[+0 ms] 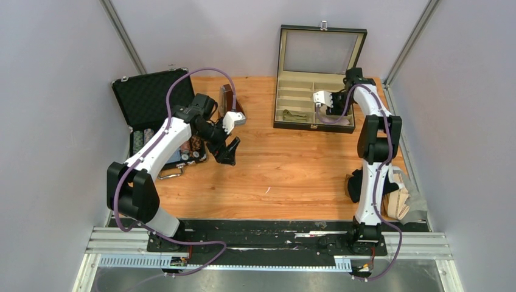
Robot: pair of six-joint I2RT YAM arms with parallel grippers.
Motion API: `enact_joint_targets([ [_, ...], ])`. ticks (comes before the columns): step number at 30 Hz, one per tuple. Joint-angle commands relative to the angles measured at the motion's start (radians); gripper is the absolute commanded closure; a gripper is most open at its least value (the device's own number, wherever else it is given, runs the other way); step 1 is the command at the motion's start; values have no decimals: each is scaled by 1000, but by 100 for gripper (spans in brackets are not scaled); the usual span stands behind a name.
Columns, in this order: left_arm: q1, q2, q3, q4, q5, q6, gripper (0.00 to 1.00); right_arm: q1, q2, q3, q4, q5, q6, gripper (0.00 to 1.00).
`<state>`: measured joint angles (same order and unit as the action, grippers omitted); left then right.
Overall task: Roll the underwear
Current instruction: Place the underwear in the storage box.
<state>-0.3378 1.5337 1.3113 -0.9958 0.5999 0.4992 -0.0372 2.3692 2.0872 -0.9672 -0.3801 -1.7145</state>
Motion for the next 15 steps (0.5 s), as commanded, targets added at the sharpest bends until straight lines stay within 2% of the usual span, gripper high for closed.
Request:
enact_joint_targets([
  [1, 6, -27, -8, 35, 10, -15, 0, -4, -68, -22, -129, -22, -29, 50],
  [15, 7, -59, -9, 89, 30, -45, 0, -12, -199, -20, -240, 70, -85, 50],
])
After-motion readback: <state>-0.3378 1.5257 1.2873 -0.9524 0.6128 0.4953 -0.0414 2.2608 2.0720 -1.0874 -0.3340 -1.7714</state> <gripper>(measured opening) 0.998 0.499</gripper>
